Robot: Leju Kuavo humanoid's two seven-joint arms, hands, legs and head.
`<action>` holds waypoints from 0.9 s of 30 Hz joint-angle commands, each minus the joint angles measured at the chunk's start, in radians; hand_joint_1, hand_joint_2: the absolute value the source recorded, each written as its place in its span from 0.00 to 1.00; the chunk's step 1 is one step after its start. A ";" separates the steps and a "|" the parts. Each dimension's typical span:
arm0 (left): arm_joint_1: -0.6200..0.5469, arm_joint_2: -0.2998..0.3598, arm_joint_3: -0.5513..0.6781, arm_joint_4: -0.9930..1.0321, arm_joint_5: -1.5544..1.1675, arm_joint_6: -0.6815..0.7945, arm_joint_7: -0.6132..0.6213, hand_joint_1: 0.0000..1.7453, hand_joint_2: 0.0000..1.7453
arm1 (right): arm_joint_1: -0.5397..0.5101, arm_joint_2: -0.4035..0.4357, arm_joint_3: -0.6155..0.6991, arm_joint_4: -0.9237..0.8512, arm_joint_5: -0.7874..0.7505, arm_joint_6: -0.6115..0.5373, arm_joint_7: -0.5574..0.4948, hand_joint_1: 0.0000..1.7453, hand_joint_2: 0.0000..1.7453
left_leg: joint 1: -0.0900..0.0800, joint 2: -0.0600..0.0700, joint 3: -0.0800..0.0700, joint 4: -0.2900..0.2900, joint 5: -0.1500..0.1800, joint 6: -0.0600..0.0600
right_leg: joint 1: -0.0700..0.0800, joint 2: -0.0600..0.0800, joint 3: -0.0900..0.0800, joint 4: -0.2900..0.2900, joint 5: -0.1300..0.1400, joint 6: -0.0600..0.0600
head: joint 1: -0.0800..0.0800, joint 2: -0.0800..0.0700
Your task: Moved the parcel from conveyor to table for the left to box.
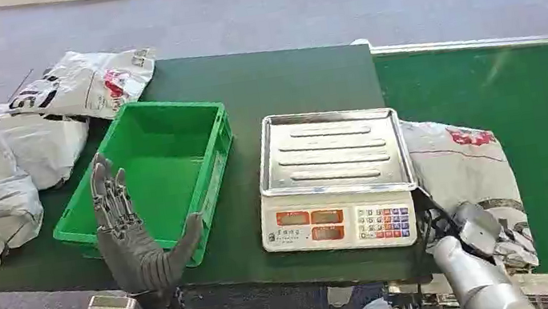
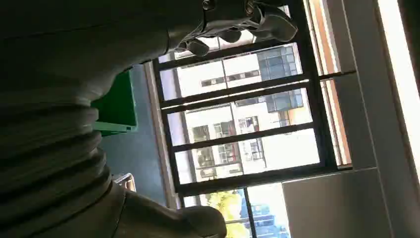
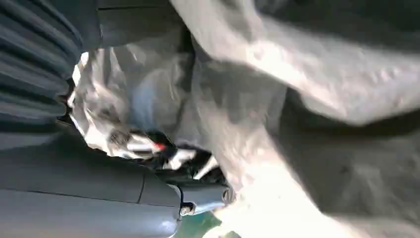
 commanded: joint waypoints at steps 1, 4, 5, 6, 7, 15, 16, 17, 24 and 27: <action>-0.019 -0.062 0.042 0.047 -0.005 0.004 0.003 0.00 1.00 | -0.005 -0.017 0.028 0.047 -0.010 -0.011 -0.003 1.00 1.00 | 0.000 -0.001 -0.001 -0.001 0.001 0.001 | 0.000 -0.002 0.000 -0.001 0.000 0.000 | 0.000 0.000; -0.020 -0.062 0.040 0.051 -0.005 0.009 0.003 0.00 1.00 | 0.000 -0.019 0.030 0.041 -0.015 -0.016 -0.006 1.00 1.00 | 0.000 -0.002 -0.001 -0.001 0.000 0.001 | 0.000 -0.002 0.000 -0.001 0.000 0.000 | 0.000 0.000; -0.020 -0.062 0.040 0.051 -0.005 0.009 0.003 0.00 1.00 | 0.000 -0.019 0.030 0.041 -0.015 -0.016 -0.006 1.00 1.00 | -0.001 -0.002 -0.001 -0.002 0.001 0.001 | 0.000 -0.003 0.000 -0.002 0.000 0.000 | 0.000 0.000; -0.020 -0.062 0.040 0.051 -0.005 0.009 0.003 0.00 1.00 | 0.000 -0.019 0.030 0.041 -0.015 -0.016 -0.006 1.00 1.00 | 0.000 -0.002 -0.001 -0.001 0.000 0.001 | 0.000 -0.003 0.000 -0.001 0.000 0.000 | 0.000 0.000; -0.020 -0.062 0.040 0.051 -0.005 0.009 0.003 0.00 1.00 | 0.000 -0.019 0.030 0.041 -0.015 -0.016 -0.006 1.00 1.00 | 0.000 -0.002 -0.001 -0.001 0.000 0.001 | 0.000 -0.002 0.000 -0.001 0.000 0.000 | 0.000 0.000; -0.020 -0.063 0.040 0.051 -0.005 0.009 0.003 0.00 1.00 | 0.001 -0.019 0.030 0.038 -0.015 -0.025 -0.006 1.00 1.00 | 0.000 -0.002 -0.002 -0.001 0.001 0.001 | 0.000 -0.003 -0.001 -0.001 0.000 0.000 | 0.000 0.000; -0.020 -0.063 0.040 0.051 -0.005 0.009 0.003 0.00 1.00 | 0.001 -0.019 0.030 0.038 -0.015 -0.025 -0.006 1.00 1.00 | -0.001 -0.003 -0.002 -0.002 0.002 0.001 | 0.000 -0.004 -0.001 -0.002 0.000 0.000 | 0.000 0.000; -0.020 -0.063 0.040 0.051 -0.005 0.009 0.003 0.00 1.00 | 0.001 -0.019 0.030 0.038 -0.015 -0.025 -0.006 1.00 1.00 | 0.000 -0.002 -0.002 -0.001 0.001 0.001 | 0.000 -0.004 -0.001 -0.002 0.000 0.000 | 0.000 0.000; -0.021 -0.061 0.038 0.049 -0.005 0.017 0.002 0.00 1.00 | 0.005 -0.020 0.038 0.021 -0.022 -0.050 -0.013 1.00 1.00 | 0.000 -0.002 -0.002 -0.001 0.001 0.001 | 0.000 -0.003 -0.001 -0.001 0.000 0.000 | 0.000 0.000; -0.021 -0.061 0.038 0.049 -0.005 0.017 0.002 0.00 1.00 | 0.005 -0.020 0.038 0.021 -0.022 -0.050 -0.013 1.00 1.00 | 0.000 -0.002 -0.002 -0.001 0.000 0.001 | 0.000 -0.003 -0.001 -0.001 -0.001 0.000 | 0.000 0.000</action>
